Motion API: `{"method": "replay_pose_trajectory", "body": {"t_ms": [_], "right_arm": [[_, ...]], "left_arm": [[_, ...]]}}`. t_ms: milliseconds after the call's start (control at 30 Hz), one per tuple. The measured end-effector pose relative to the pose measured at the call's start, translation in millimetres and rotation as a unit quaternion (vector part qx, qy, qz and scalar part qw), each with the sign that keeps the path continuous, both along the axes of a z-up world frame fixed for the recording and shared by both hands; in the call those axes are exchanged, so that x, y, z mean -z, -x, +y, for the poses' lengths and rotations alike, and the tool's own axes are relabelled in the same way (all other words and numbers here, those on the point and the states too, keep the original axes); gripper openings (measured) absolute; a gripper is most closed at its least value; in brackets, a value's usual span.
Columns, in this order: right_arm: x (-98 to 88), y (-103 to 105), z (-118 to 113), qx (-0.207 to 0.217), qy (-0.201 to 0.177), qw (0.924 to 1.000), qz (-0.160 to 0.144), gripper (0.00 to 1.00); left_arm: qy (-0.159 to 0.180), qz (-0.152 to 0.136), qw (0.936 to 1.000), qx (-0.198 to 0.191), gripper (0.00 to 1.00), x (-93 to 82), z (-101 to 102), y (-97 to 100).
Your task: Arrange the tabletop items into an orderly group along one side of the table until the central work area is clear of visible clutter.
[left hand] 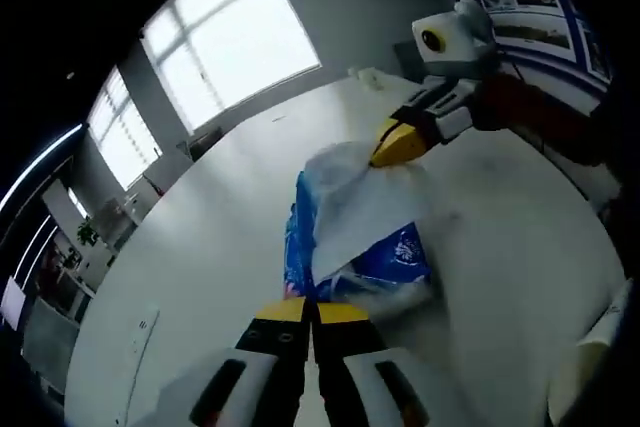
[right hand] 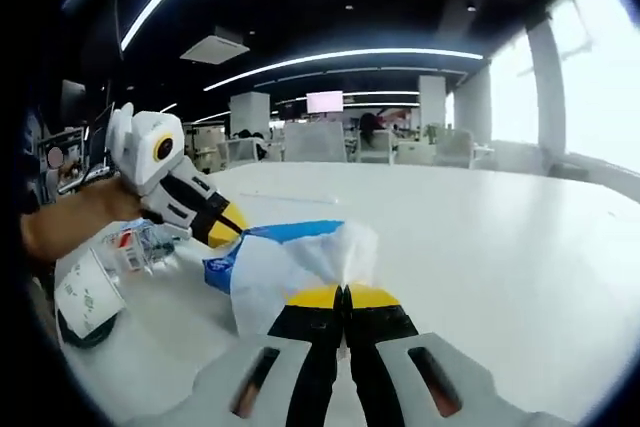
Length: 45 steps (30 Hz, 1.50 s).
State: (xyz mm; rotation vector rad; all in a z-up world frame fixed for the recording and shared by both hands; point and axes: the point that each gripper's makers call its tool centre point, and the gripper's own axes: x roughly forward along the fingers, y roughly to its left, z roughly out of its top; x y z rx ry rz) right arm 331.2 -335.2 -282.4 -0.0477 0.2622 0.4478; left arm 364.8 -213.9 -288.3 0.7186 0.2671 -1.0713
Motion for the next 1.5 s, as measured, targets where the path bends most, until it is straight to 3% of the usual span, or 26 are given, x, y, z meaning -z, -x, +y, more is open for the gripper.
{"method": "replay_pose_trajectory", "body": {"t_ms": [367,600,767,1100,1500], "right_arm": [[15.1,2,0,-0.002,0.001,0.9999,0.013,0.0],[24.1,4,-2,-0.001,0.002,0.9997,0.023,0.0],[20.7,6,0,0.0,-0.001,0.9998,0.021,0.04],[-2.8,3,-6,0.019,-0.004,0.9997,-0.014,0.13],[-8.1,9,-7,0.024,0.012,0.9994,-0.023,0.28]], "left_arm": [[-0.003,0.004,1.0,0.002,0.0,4.2,-1,3.0],[-0.031,-0.014,0.9994,0.009,0.0,9.5,-3,9.7],[-0.033,-0.018,0.9993,0.003,0.0,8.4,-1,7.7],[-0.023,-0.019,0.9995,-0.007,0.06,2.6,3,7.7],[-0.016,-0.01,0.9998,-0.006,0.19,0.4,7,11.3]]}}
